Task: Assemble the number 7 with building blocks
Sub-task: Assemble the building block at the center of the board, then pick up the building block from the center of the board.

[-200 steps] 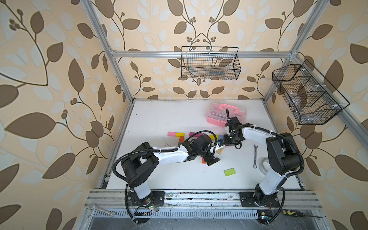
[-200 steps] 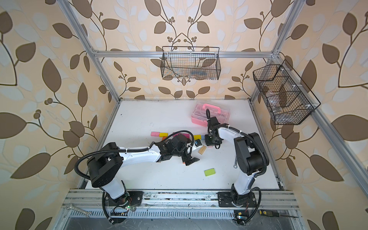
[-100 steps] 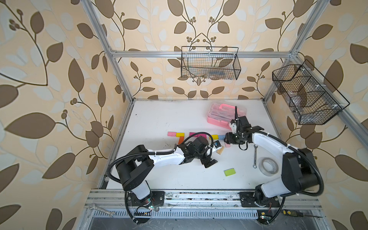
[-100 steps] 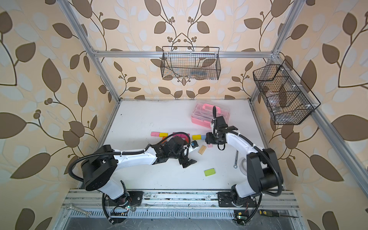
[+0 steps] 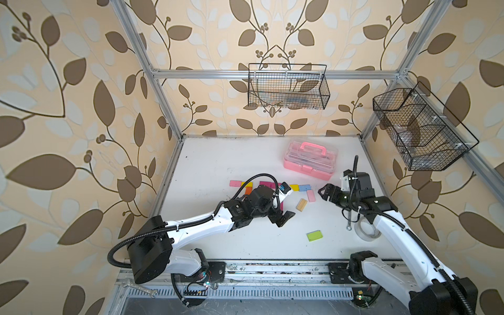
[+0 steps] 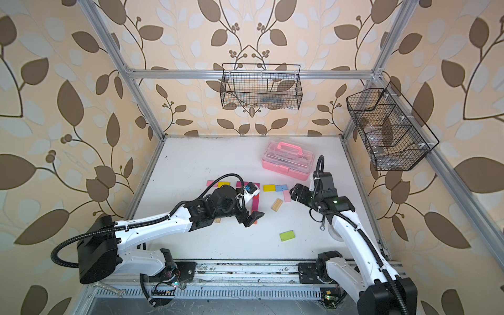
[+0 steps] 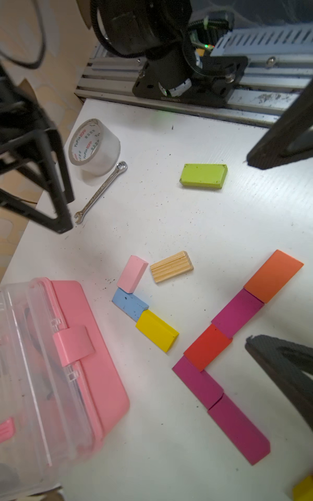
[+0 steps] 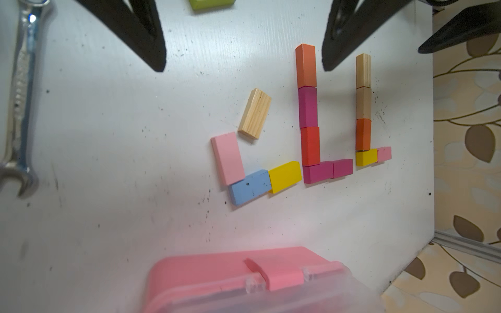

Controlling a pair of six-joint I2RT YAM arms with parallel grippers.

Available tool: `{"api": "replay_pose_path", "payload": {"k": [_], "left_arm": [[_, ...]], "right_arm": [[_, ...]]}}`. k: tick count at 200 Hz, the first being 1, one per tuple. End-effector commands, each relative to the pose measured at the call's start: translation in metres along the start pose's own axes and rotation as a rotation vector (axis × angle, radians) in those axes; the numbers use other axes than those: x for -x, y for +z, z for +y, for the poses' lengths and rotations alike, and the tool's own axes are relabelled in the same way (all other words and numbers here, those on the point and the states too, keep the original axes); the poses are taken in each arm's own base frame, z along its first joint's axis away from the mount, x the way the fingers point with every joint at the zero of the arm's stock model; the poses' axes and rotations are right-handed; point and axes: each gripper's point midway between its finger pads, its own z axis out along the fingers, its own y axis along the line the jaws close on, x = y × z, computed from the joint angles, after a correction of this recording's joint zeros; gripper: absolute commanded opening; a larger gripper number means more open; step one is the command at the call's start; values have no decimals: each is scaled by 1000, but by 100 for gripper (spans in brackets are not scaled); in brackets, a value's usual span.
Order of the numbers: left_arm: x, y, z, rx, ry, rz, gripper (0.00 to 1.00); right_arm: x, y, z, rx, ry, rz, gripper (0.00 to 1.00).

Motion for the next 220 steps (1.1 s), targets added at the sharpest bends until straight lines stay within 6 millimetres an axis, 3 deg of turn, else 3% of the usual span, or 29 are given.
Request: {"api": "replay_pose_path", "payload": {"k": [1, 12, 26, 54, 90, 132, 170, 178, 220], "left_arm": [[6, -10, -9, -53, -140, -1, 99], [1, -10, -20, -114, -136, 16, 99], [-8, -10, -35, -172, -81, 26, 99], [-32, -12, -69, -254, 110, 48, 99], [-58, -1, -97, -324, 254, 113, 99], [-72, 12, -112, -353, 369, 144, 99], [-76, 20, -112, -354, 402, 140, 99], [-84, 27, -110, -350, 402, 166, 99], [-85, 28, -108, -338, 408, 154, 99]], "right_arm": [[-45, 3, -25, -76, 281, 57, 89], [-61, 5, -26, -64, 365, 58, 85], [-74, 5, -26, -51, 463, 47, 72], [-106, 4, -39, -149, 619, 55, 68], [-128, 19, -35, -210, 624, 109, 70], [-133, 31, -46, -259, 642, 86, 71], [-132, 36, -45, -270, 656, 78, 73], [-133, 38, -44, -275, 654, 84, 73], [-140, 46, -43, -328, 634, 120, 73]]}}
